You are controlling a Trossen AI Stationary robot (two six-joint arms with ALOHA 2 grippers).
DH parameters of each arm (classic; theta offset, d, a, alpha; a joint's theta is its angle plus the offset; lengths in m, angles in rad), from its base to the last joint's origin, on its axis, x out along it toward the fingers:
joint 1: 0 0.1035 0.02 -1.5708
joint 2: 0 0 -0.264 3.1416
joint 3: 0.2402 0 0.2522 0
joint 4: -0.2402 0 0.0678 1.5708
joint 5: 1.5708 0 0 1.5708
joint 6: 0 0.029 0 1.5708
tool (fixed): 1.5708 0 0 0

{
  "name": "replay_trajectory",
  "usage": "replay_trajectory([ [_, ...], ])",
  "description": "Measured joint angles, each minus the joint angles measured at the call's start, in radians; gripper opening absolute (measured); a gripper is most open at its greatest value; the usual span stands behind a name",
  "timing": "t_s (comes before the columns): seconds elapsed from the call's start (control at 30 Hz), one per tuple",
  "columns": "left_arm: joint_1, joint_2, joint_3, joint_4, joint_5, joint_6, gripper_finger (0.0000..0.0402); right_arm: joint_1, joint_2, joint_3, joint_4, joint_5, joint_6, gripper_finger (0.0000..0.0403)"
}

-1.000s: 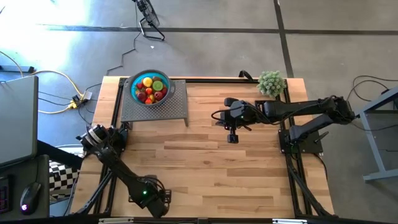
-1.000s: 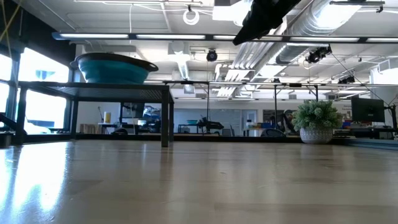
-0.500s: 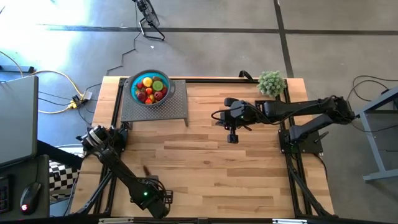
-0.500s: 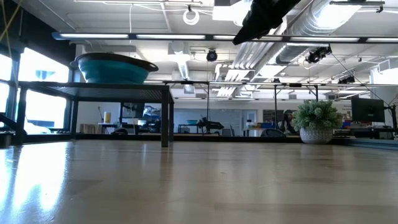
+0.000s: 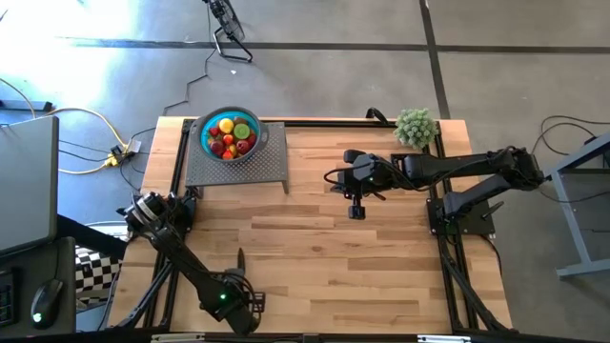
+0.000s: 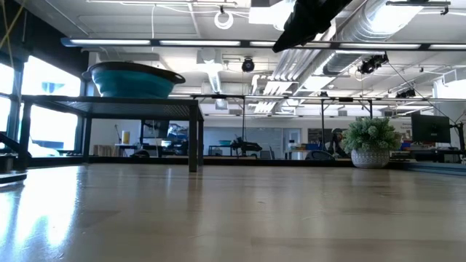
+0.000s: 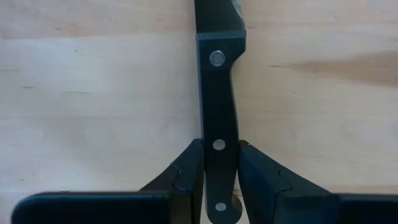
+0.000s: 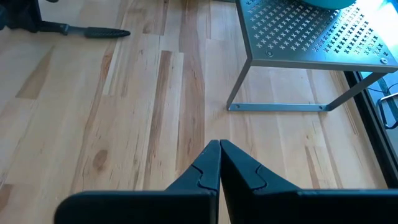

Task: Pick & Place Fruit
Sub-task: Put the black knife on the shelf

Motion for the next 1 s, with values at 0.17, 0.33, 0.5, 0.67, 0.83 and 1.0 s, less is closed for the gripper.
replay_trajectory([
  [0.17,-0.001,-0.004,0.0,-0.002,-0.019,0.053,0.0074,0.0,0.0,0.0,-0.002,0.0,0.0,0.0002],
  [0.33,-0.001,-0.031,-0.003,-0.018,-0.039,0.086,0.0074,0.0,0.0,0.0,-0.007,0.0,0.0,0.0002],
  [0.5,0.0,-0.083,-0.01,-0.134,-0.123,0.144,0.0074,0.0,-0.005,0.0,-0.019,0.0,-0.01,0.0002],
  [0.67,0.001,-0.154,-0.006,-0.206,-0.224,0.206,0.0074,0.0,-0.028,0.0,-0.043,0.0,-0.011,0.0002],
  [0.83,0.001,-0.226,-0.004,-0.258,-0.334,0.262,0.0074,0.0,-0.058,0.0,-0.06,0.0,-0.01,0.0002],
  [1.0,0.001,-0.298,-0.004,-0.327,-0.419,0.296,0.0074,0.0,-0.071,0.0,-0.06,0.0,-0.009,0.0002],
])
